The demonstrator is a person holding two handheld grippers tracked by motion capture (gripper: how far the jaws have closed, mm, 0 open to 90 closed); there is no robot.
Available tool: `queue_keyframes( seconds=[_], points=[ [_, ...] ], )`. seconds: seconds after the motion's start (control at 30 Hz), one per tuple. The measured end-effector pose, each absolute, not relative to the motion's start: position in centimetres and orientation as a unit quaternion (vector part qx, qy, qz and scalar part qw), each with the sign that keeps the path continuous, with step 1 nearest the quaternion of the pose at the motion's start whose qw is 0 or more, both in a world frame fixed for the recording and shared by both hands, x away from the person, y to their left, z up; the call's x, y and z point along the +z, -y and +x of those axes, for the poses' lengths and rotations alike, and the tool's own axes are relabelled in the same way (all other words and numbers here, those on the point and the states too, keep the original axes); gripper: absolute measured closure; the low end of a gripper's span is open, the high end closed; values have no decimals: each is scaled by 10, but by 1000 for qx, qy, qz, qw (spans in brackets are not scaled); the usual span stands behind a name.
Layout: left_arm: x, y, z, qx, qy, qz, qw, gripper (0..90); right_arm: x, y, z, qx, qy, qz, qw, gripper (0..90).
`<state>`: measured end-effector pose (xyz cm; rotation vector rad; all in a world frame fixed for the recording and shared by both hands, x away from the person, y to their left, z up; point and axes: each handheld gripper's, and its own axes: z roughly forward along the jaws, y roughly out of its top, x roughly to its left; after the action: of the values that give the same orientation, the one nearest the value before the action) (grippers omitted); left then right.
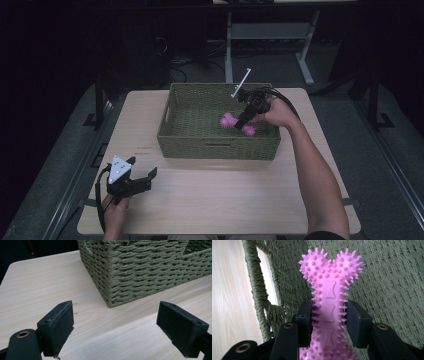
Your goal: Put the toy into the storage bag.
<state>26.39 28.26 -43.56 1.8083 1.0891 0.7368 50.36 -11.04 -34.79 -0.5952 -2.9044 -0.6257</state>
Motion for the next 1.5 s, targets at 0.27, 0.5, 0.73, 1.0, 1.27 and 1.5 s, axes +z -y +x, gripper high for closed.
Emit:
queue_keyframes(
  seconds=[0.27,0.5,0.73,1.0,1.27,1.5],
  points=[
    [-436,-282,265,294,-436,729,437,137,-352,112,504,-211,956,-198,58,581],
    [-436,-283,265,295,-438,728,438,137,-360,111,504,-209,955,-200,64,580],
    [-436,-283,264,296,-436,729,438,137,-364,110,503,-207,955,-200,67,580],
    [-436,-283,264,296,-437,728,438,136,-363,111,503,-208,955,-202,68,580],
    [-436,-283,264,296,-437,727,438,137,-365,109,504,-209,954,-202,68,577],
    [-436,-283,264,296,-437,727,439,137,-365,109,504,-208,954,-206,70,568]
  ],
)
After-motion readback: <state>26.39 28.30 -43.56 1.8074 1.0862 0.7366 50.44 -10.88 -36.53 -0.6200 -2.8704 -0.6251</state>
